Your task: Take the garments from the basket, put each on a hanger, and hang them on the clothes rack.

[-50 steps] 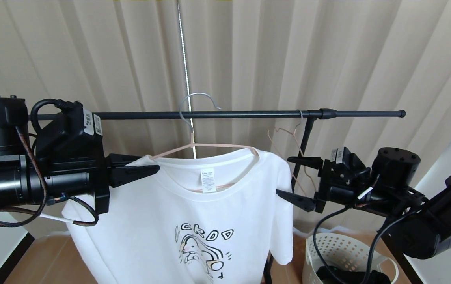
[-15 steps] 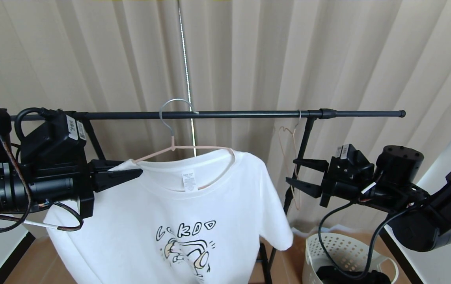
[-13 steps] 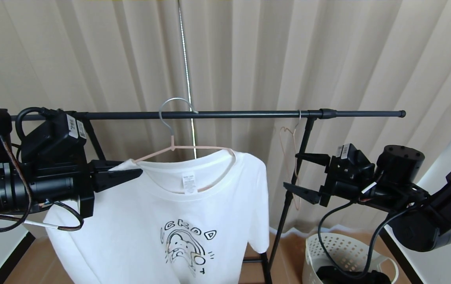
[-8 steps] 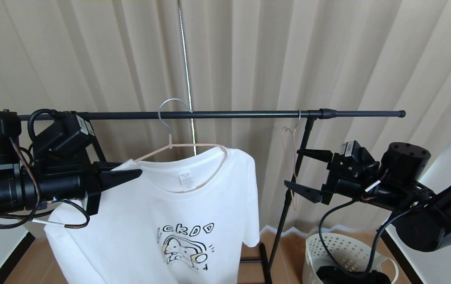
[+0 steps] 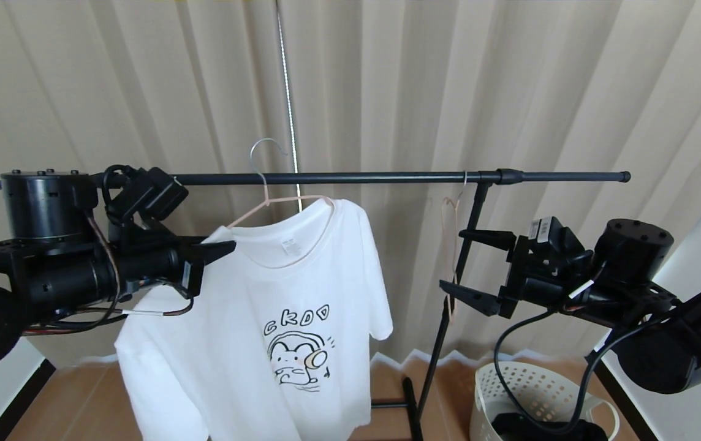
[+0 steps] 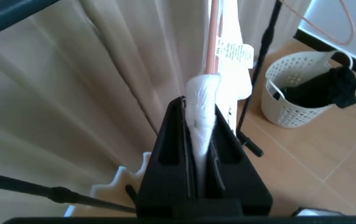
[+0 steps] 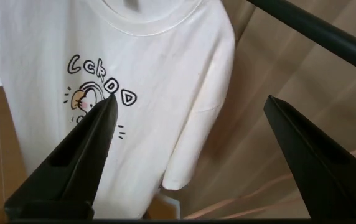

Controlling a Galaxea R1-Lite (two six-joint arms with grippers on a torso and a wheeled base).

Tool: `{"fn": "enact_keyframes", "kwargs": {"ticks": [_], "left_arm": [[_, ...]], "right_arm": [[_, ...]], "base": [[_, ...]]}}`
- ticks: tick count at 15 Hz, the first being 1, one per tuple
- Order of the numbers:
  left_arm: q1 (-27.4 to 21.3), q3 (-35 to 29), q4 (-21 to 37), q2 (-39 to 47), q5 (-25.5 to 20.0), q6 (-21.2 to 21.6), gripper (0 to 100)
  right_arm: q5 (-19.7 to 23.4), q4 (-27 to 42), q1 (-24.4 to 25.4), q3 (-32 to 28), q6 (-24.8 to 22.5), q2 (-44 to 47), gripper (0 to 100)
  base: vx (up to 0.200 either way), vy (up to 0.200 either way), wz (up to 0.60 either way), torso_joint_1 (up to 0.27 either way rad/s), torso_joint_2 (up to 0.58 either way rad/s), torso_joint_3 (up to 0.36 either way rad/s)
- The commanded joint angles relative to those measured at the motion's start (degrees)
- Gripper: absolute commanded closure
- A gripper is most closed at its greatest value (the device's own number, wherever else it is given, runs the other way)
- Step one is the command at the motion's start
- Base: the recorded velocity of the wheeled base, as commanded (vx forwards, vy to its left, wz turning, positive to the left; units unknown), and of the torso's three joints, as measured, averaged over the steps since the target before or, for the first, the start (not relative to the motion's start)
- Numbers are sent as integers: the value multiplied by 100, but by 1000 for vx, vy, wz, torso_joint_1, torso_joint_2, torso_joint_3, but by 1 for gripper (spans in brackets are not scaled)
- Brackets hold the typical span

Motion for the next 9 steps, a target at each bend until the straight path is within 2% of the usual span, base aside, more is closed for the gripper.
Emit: {"fn": "enact_keyframes", "kwargs": {"ticks": [1,3,9], "left_arm": [[-160,-61,-251,555,262,-211,100],[-380,-201,-462,871,579,-510,100],[-556,-711,-471,1416,667,-616,100]], "right_arm": [[2,-6,4,1,-1,3,0],[2,-6,4,1,-1,3,0],[2,-6,4,1,-1,29,0]], "base": [[0,0,0,0,0,0],[0,0,0,0,0,0],[0,0,0,0,0,0]]}}
